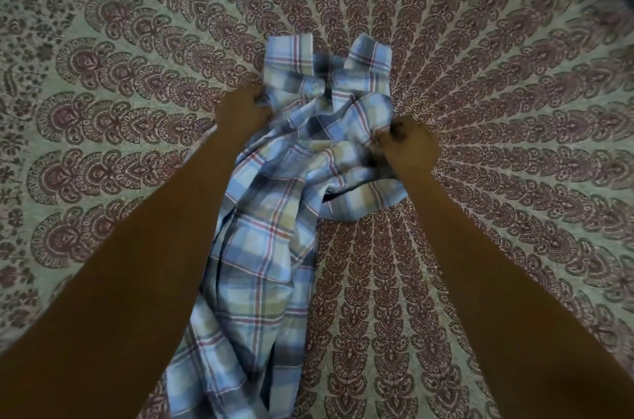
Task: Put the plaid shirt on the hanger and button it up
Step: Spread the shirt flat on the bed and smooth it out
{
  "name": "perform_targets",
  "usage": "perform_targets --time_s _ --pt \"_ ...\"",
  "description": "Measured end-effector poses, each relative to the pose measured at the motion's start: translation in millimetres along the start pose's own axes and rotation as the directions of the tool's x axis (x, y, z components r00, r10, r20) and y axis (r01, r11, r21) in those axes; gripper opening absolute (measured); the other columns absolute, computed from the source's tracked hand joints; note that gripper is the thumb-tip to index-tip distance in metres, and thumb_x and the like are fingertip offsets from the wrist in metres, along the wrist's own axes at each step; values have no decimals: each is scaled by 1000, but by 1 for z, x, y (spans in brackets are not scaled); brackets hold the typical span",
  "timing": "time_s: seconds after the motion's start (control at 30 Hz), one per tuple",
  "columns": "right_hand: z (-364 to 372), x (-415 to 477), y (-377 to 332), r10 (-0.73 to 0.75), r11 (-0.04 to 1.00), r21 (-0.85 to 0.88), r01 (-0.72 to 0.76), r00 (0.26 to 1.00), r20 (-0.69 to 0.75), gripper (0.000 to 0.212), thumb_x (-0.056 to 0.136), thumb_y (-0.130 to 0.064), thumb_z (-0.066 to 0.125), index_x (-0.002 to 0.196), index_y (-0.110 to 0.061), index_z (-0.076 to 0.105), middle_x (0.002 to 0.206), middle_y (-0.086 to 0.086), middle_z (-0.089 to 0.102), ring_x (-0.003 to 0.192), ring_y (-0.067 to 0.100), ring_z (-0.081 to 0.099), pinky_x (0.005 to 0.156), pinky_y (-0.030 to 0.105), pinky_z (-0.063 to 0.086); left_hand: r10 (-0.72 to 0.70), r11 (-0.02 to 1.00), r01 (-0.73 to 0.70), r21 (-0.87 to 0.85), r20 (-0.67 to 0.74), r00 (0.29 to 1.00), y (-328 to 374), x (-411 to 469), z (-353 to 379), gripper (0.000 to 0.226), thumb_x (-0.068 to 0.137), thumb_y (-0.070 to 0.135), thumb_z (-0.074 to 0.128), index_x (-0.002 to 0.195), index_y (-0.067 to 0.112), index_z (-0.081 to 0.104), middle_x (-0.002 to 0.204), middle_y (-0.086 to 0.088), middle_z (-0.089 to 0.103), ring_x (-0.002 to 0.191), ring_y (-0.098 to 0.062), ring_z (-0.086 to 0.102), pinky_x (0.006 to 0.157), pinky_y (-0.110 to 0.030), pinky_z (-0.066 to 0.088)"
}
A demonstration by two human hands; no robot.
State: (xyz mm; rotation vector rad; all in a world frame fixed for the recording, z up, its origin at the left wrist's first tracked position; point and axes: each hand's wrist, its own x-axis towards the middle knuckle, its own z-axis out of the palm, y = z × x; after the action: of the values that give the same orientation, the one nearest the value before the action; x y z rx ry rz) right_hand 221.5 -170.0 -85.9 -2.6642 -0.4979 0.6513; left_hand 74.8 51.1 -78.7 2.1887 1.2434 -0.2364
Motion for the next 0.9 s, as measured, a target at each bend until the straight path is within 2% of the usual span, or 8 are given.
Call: perform_targets --time_s 0.13,0.27,0.37,0.47,0.6,0.73,0.8,0.9 --pt "-1 -7 1 24 996 -92 -19 999 44 36 86 -40 59 113 -17 59 118 17 55 116 35 42 96 40 34 71 992 -86 -89 -161 984 4 -29 -6 23 72 28 57 77 6 55 74 -17 52 72 -26 51 61 -30 29" --pt "-17 -34 -11 -104 974 180 140 975 -194 27 80 -30 53 93 -6 57 96 14 58 96 30 52 83 35 35 210 922 -304 -238 -354 911 16 -68 -36 17 74 18 56 70 12 41 57 2 36 53 -10 32 51 -25 22" --pt "-47 -59 -33 -172 875 393 284 940 -296 15 73 -23 54 78 -14 42 64 4 49 60 22 47 64 30 34 251 900 -349 -260 -344 905 31 -96 -76 17 80 18 57 76 9 43 61 -1 38 55 -15 31 55 -25 21" --pt "-101 -92 -61 -193 838 434 331 924 -330 16 78 -16 59 77 -14 42 57 -7 39 50 13 37 58 31 35 298 907 -378 -185 -351 888 49 -140 -130 20 87 15 62 101 1 58 88 -13 56 75 -24 47 68 -25 31" --pt "-159 -126 -88 -322 866 333 374 925 -200 31 79 -40 38 80 -9 43 57 -4 38 51 10 33 54 29 27 304 920 -369 -133 -354 884 63 -189 -179 20 86 19 66 91 -1 64 86 -23 62 78 -32 55 74 -41 44" --pt "-234 -187 -110 -454 867 169 469 883 -121 34 79 -41 19 68 -13 35 56 0 36 54 18 34 72 33 29 258 880 -411 -239 -487 835 80 -260 -225 39 83 15 68 56 23 41 54 -2 37 53 -14 36 57 -27 29" --pt "-267 -222 -113 -472 873 92 479 877 -90 40 88 -36 20 59 -12 34 56 2 36 53 16 31 79 35 28 246 854 -444 -270 -543 803 91 -297 -244 34 84 17 68 60 18 44 58 -4 39 56 -16 36 58 -27 27" --pt "-314 -262 -111 -453 884 77 461 885 -105 44 96 -28 37 57 -10 34 54 4 32 51 17 28 60 30 25 239 817 -507 -275 -639 731 110 -350 -272 14 86 19 65 83 6 61 77 -8 52 72 -21 46 67 -28 32"
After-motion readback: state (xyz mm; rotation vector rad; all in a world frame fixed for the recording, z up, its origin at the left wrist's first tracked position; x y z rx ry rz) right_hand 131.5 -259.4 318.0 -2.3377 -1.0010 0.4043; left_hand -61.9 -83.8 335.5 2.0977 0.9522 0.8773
